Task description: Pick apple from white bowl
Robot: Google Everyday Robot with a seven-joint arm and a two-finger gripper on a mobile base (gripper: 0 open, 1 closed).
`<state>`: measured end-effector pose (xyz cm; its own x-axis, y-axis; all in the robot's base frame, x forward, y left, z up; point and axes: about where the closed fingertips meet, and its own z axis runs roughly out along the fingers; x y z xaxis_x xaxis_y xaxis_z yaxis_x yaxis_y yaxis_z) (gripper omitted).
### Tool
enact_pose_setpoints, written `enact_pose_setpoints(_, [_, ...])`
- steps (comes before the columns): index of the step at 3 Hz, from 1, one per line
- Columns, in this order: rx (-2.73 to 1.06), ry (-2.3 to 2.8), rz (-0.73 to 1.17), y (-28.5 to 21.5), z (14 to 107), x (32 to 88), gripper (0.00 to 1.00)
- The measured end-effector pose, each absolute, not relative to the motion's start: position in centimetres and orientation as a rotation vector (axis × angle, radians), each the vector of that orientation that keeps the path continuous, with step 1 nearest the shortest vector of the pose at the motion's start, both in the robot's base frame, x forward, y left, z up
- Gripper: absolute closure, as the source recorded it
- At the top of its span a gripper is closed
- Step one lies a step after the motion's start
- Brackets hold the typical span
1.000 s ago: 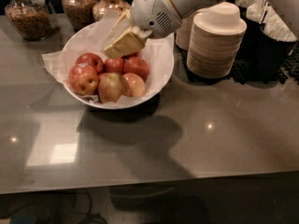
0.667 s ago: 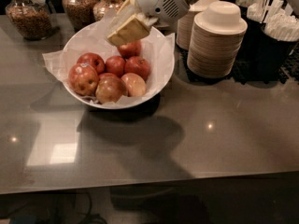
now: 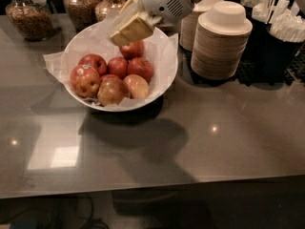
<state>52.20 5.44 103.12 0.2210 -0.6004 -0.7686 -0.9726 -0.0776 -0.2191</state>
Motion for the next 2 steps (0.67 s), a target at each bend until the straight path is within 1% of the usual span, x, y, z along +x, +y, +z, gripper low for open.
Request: enact_pose_setpoints(2, [-1.737,1.493,0.676,5.54,101.21,52.19,0.11])
